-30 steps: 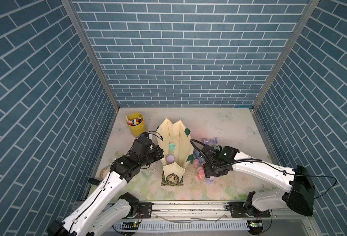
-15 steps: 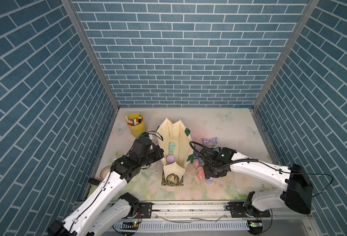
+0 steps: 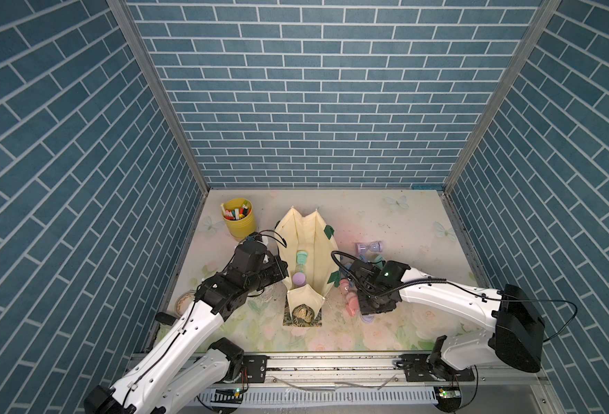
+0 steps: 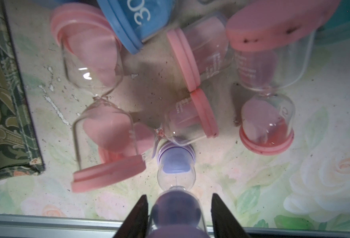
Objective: Put the hourglass into the canvas bag
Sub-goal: Pick up the hourglass from the center of the board.
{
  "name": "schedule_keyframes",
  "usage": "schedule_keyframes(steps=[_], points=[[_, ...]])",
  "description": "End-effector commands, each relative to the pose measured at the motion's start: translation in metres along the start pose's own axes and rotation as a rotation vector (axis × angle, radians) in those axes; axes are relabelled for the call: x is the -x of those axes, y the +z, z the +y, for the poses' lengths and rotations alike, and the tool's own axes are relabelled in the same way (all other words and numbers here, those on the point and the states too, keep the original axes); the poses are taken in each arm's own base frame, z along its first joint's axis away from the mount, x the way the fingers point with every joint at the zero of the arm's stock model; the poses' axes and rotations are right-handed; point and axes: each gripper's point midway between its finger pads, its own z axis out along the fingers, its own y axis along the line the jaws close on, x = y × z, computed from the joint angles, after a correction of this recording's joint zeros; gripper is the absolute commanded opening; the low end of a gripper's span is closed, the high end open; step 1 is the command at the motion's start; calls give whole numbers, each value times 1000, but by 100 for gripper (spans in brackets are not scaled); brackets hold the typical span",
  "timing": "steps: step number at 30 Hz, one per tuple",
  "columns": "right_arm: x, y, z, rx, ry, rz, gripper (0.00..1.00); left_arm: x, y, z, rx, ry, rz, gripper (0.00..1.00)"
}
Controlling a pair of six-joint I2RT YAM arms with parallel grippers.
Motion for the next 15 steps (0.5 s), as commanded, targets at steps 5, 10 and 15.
schedule_keyframes(steps=[5,10,15], points=[[-3,-2,-8,-42,30,4,35,-7,8,8,27,6,28,0],[1,-12,-9,-42,27,-13,18,-8,8,8,29,9,29,0],[8,-27,-9,-37,18,-54,7,-7,10,8,29,9,33,0]])
